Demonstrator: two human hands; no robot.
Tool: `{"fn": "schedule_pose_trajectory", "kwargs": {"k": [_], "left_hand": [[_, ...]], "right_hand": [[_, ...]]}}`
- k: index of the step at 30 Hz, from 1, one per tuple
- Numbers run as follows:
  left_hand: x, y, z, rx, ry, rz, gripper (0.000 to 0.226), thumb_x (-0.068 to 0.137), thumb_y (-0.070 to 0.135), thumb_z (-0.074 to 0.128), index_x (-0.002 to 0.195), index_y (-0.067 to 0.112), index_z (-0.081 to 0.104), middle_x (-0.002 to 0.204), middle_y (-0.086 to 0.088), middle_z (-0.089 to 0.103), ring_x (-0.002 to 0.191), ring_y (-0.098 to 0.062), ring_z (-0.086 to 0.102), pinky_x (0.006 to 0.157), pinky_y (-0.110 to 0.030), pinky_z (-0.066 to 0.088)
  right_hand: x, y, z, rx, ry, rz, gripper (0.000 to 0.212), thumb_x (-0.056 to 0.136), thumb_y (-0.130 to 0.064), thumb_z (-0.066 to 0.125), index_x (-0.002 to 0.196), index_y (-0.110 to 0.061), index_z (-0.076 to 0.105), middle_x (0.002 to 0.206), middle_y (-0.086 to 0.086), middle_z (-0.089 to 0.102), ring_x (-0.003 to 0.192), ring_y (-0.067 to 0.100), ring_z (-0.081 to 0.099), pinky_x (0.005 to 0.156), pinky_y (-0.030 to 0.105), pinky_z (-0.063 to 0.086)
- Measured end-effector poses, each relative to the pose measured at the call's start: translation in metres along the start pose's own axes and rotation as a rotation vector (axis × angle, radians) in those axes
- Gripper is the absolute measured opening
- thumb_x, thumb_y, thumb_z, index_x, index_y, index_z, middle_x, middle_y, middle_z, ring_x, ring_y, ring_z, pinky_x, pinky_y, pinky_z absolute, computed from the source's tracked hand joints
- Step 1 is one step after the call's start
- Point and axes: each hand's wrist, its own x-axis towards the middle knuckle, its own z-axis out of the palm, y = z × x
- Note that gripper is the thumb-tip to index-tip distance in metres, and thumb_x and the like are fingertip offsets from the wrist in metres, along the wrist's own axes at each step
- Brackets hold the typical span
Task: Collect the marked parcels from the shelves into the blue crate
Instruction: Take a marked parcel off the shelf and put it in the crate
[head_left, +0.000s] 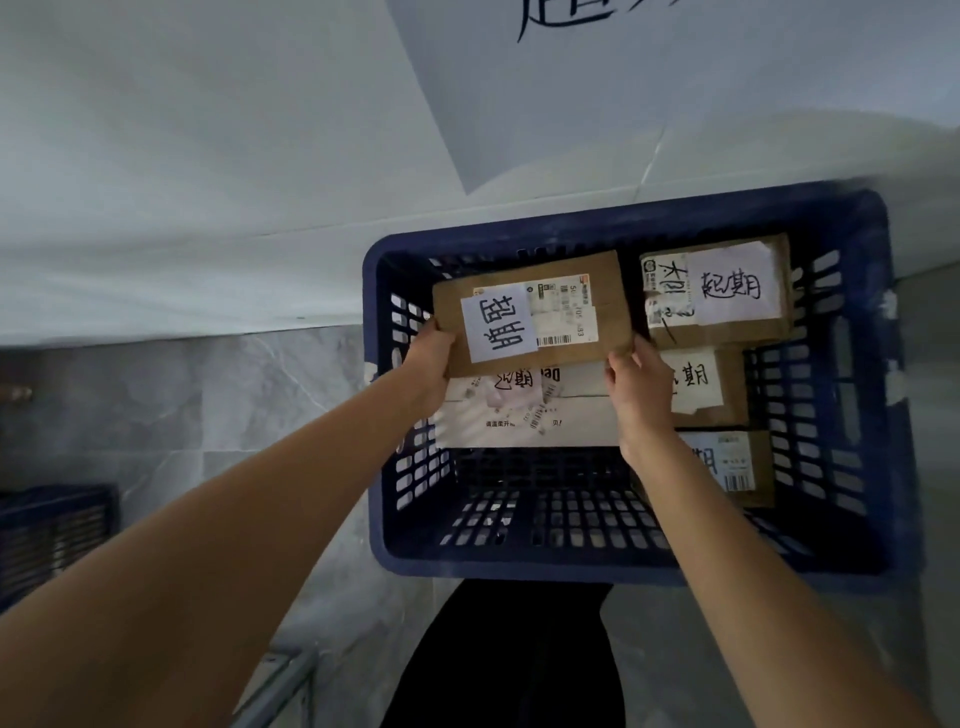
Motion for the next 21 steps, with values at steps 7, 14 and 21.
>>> {"fn": "schedule_pose_trajectory", "kwargs": {"k": [7,14,21], "left_hand": [[0.018,0.002,0.014,0.057,0.042,0.031,0.039,0.105,0.008,0.024,0.133,0.020,0.047,0.108,-0.001,0.063,0.089,-0.017,0.063,0.091,-0.036,0.050],[0.022,0.004,0.020,0.061,0.064,0.000,0.035,0.106,0.012,0.023,0.128,0.020,0.050,0.115,-0.005,0.063,0.109,-0.025,0.061,0.100,-0.039,0.049],[-0.002,0.012,0.021,0.276,0.104,0.145,0.041,0.103,0.019,0.032,0.143,0.025,0.035,0.109,0.000,0.066,0.082,-0.011,0.060,0.062,-0.021,0.047]], "right_hand": [[0.015,0.011,0.008,-0.034,-0.011,0.117,0.048,0.099,-0.012,0.042,0.147,-0.013,0.038,0.133,0.001,0.047,0.109,0.012,0.038,0.107,0.034,0.035],[0.020,0.017,0.004,-0.080,-0.070,0.110,0.052,0.097,-0.016,0.049,0.148,-0.017,0.036,0.151,0.006,0.041,0.124,0.016,0.044,0.113,0.037,0.032],[0.000,-0.007,0.008,-0.230,0.028,0.097,0.060,0.099,-0.021,0.049,0.152,-0.012,0.024,0.154,0.008,0.036,0.139,0.025,0.038,0.114,0.038,0.031]]}}
